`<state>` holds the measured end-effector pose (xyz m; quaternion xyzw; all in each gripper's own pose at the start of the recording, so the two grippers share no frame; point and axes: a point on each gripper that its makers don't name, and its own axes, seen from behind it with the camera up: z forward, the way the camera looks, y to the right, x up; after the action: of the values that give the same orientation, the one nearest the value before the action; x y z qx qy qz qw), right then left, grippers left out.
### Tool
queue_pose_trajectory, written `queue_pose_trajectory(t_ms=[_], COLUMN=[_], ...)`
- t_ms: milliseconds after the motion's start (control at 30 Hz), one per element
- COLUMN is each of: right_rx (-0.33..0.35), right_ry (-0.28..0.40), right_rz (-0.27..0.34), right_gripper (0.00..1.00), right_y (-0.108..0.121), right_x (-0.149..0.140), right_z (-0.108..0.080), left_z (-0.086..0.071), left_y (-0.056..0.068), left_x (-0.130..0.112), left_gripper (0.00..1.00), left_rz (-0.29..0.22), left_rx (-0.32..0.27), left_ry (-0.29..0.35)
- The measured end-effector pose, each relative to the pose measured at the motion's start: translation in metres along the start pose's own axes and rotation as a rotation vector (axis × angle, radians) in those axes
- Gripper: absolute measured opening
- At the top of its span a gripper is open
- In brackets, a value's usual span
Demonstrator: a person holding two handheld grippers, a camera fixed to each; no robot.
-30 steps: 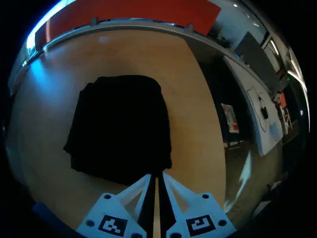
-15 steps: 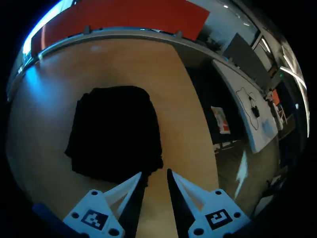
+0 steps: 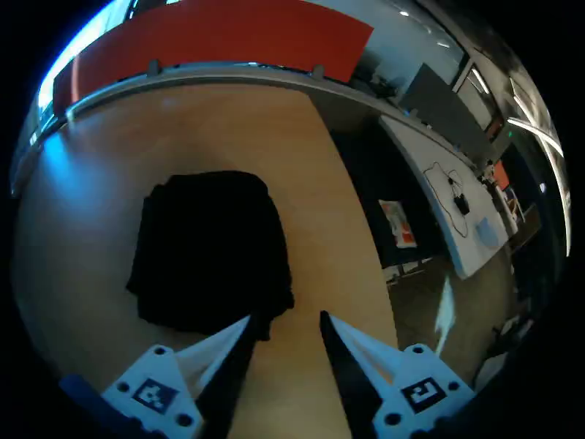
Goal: Fold towel
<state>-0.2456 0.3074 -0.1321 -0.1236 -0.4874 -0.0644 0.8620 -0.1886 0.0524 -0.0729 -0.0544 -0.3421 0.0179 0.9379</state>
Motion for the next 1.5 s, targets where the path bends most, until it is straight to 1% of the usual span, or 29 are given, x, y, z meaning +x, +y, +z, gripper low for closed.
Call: queue_pose_trajectory(t_ms=[67, 300, 400, 600, 800, 1000, 1100, 1133, 1200, 1300, 1400, 1500], right_rx=[0.004, 0.019, 0.033, 0.086, 0.112, 0.125, 0.136, 0.136, 0.135, 0.144, 0.155, 0.17], right_ry=[0.011, 0.039, 0.063, 0.156, 0.266, 0.405, 0.447, 0.452, 0.461, 0.498, 0.547, 0.604], right_rz=[0.001, -0.013, -0.009, 0.007, 0.025, 0.081, 0.112, 0.117, 0.127, 0.123, 0.119, 0.123], right_gripper=[0.79, 0.79, 0.79, 0.79, 0.79, 0.79, 0.79, 0.79, 0.79, 0.79, 0.79, 0.79], right_y=[-0.003, -0.015, -0.023, -0.048, -0.068, -0.079, -0.083, -0.084, -0.085, -0.092, -0.101, -0.11], right_x=[0.003, 0.014, 0.021, 0.045, 0.074, 0.109, 0.12, 0.122, 0.126, 0.137, 0.15, 0.166], right_z=[-0.002, -0.008, -0.011, -0.028, -0.043, -0.063, -0.071, -0.071, -0.072, -0.081, -0.093, -0.108], left_z=[0.0, 0.001, 0.001, 0.003, 0.005, 0.009, 0.01, 0.011, 0.012, 0.013, 0.014, 0.013], left_y=[0.0, 0.001, 0.0, -0.002, -0.002, -0.002, -0.002, -0.002, -0.001, -0.002, -0.004, -0.002], left_x=[0.0, 0.004, 0.006, 0.011, 0.019, 0.029, 0.035, 0.036, 0.041, 0.049, 0.062, 0.074], left_gripper=[0.94, 0.94, 0.94, 0.95, 0.94, 0.94, 0.95, 0.95, 0.95, 0.94, 0.94, 0.95], left_rz=[0.0, 0.0, 0.001, -0.002, -0.007, -0.005, -0.014, -0.018, -0.027, -0.041, -0.053, -0.07], left_rx=[-0.001, -0.006, -0.005, -0.002, -0.002, 0.001, -0.002, -0.005, -0.011, -0.014, -0.012, -0.023], left_ry=[0.001, 0.008, 0.013, 0.023, 0.039, 0.063, 0.079, 0.084, 0.096, 0.123, 0.164, 0.203])
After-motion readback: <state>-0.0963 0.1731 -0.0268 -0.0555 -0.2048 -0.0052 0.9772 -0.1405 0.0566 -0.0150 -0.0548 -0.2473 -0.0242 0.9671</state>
